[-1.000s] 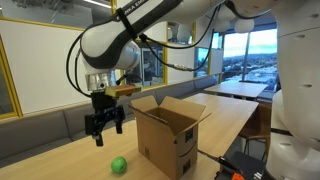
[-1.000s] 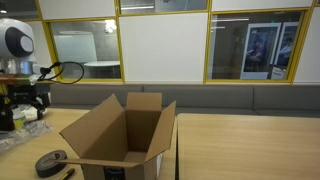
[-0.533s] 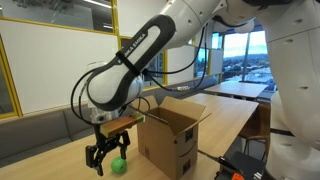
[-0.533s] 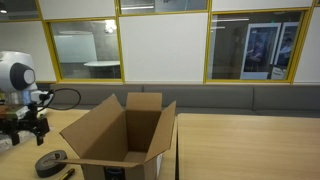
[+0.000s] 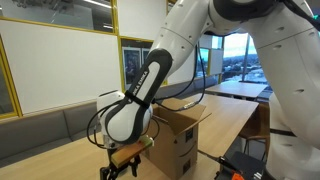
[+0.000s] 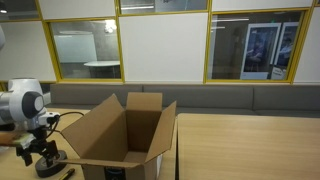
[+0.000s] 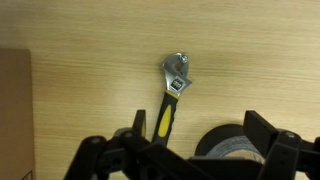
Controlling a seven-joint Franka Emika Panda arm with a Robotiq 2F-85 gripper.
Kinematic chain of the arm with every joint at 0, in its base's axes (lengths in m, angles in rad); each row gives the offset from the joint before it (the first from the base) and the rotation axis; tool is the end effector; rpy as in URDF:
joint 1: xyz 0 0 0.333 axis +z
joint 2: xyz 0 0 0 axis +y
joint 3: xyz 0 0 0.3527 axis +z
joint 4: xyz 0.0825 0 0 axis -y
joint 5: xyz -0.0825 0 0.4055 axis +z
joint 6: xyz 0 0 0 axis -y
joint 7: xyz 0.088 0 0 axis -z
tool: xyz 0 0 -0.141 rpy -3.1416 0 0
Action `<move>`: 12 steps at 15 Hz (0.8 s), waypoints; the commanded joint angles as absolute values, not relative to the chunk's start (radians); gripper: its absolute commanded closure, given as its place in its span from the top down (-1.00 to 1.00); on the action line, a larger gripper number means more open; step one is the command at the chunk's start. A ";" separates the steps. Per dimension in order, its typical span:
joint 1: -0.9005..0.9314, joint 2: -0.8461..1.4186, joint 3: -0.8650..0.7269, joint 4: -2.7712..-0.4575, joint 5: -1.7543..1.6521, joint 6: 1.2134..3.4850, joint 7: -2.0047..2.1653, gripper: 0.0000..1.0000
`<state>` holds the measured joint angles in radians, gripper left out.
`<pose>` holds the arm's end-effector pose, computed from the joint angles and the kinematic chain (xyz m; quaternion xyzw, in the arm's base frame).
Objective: Put the spoon, apple and masking tape inside the box.
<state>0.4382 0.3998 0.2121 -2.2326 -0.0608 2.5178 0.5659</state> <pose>0.4400 0.3396 0.1668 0.9964 0.0617 -0.0569 0.0092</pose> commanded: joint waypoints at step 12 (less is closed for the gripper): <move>0.560 0.710 0.078 -2.077 -0.071 2.605 0.645 1.00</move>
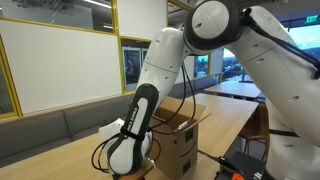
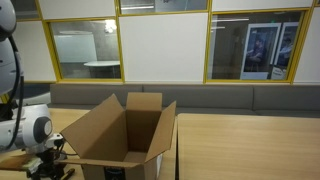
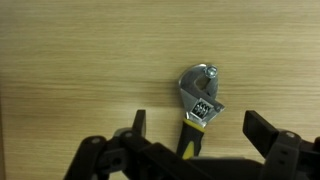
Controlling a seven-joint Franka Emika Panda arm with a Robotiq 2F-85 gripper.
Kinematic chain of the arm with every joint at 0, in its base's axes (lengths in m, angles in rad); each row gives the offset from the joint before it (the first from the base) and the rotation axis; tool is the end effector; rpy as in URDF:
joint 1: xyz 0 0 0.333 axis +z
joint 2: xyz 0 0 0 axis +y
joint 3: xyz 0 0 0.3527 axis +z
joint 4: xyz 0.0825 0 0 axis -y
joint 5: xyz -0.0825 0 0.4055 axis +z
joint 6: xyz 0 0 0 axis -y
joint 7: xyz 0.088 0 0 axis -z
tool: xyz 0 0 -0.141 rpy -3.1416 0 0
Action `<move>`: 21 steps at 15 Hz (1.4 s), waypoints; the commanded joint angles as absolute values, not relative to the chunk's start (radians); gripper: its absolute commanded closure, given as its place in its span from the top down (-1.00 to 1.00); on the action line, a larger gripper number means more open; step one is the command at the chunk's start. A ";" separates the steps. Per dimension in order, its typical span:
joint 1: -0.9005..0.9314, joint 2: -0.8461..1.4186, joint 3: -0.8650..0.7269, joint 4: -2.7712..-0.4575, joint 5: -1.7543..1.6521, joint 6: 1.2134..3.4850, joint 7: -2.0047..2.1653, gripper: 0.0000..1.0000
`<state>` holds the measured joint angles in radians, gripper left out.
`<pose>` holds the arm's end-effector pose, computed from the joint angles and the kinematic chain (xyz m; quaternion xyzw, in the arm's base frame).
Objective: Put the spoon, apple and masking tape inside the box.
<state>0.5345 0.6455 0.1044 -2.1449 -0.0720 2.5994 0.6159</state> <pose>0.4426 0.3360 0.0596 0.9949 0.0364 -0.0848 0.0410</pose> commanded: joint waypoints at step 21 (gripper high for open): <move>0.552 0.761 0.019 -2.046 -0.004 2.731 0.777 1.00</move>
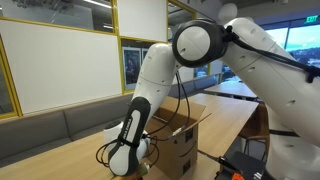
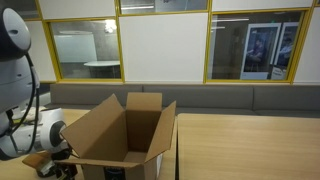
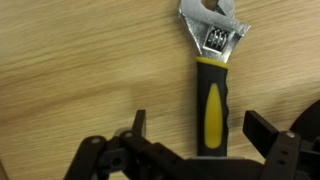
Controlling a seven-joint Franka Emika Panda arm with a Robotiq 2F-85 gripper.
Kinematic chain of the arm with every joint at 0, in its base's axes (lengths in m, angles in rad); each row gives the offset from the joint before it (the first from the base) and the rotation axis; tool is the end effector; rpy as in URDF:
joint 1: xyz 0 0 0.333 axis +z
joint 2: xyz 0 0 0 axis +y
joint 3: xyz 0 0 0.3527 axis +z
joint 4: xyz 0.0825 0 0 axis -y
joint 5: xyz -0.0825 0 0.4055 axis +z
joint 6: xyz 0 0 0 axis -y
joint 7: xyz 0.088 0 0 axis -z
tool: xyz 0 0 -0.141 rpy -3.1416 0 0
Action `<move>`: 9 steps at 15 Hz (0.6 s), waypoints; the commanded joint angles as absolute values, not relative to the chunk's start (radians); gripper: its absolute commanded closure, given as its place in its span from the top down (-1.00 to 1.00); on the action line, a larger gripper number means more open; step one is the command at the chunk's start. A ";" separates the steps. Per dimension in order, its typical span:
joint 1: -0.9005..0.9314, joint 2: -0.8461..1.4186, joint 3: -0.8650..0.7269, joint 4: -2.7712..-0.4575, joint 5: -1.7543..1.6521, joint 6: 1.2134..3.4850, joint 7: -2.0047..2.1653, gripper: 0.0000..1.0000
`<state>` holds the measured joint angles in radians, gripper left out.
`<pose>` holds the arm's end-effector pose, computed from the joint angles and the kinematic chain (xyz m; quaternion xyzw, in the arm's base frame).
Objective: Put the spoon, apple and masking tape inside the box.
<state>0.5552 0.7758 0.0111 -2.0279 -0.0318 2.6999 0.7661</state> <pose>0.4982 0.3181 0.0225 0.9949 -0.0863 -0.0394 0.0337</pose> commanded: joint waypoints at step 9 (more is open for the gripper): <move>0.541 0.769 0.042 -2.067 0.035 2.759 0.750 0.50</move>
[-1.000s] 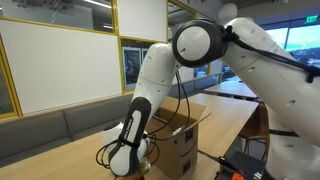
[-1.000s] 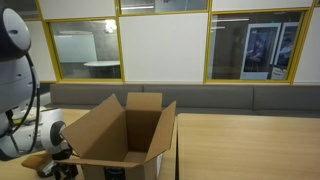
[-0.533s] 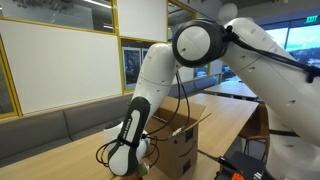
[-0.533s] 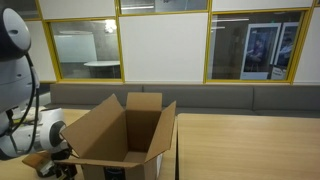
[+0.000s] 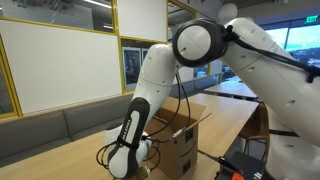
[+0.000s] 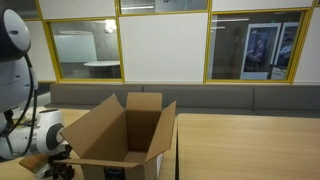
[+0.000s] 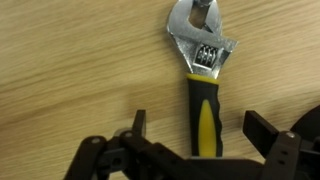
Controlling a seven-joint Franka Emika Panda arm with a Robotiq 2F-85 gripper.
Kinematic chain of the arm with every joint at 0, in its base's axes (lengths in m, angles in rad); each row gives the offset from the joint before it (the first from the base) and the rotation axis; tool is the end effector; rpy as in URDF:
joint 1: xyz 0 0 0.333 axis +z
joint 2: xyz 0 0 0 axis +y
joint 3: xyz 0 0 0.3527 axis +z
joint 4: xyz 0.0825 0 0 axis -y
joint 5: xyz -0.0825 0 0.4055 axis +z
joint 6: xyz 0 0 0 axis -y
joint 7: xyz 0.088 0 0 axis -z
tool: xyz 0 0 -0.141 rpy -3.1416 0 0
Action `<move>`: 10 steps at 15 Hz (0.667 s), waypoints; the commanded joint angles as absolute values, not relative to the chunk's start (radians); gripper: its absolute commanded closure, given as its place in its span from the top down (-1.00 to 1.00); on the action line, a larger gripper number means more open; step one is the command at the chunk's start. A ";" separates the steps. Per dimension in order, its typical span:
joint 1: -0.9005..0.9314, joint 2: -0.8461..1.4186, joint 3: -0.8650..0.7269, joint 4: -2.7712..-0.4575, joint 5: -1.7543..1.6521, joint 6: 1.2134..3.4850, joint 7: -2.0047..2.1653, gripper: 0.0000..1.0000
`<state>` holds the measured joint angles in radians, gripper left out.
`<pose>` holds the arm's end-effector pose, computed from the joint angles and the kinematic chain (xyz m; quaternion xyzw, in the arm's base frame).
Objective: Put the spoon, apple and masking tape inside the box.
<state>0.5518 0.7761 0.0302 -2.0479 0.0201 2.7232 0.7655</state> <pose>0.4876 0.3222 0.0185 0.9931 -0.1046 -0.0483 0.0201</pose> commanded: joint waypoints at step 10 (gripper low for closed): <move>0.544 0.744 0.042 -2.092 0.032 2.776 0.745 -0.76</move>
<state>0.5519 0.7655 0.0430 -2.0579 0.0210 2.7596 0.7642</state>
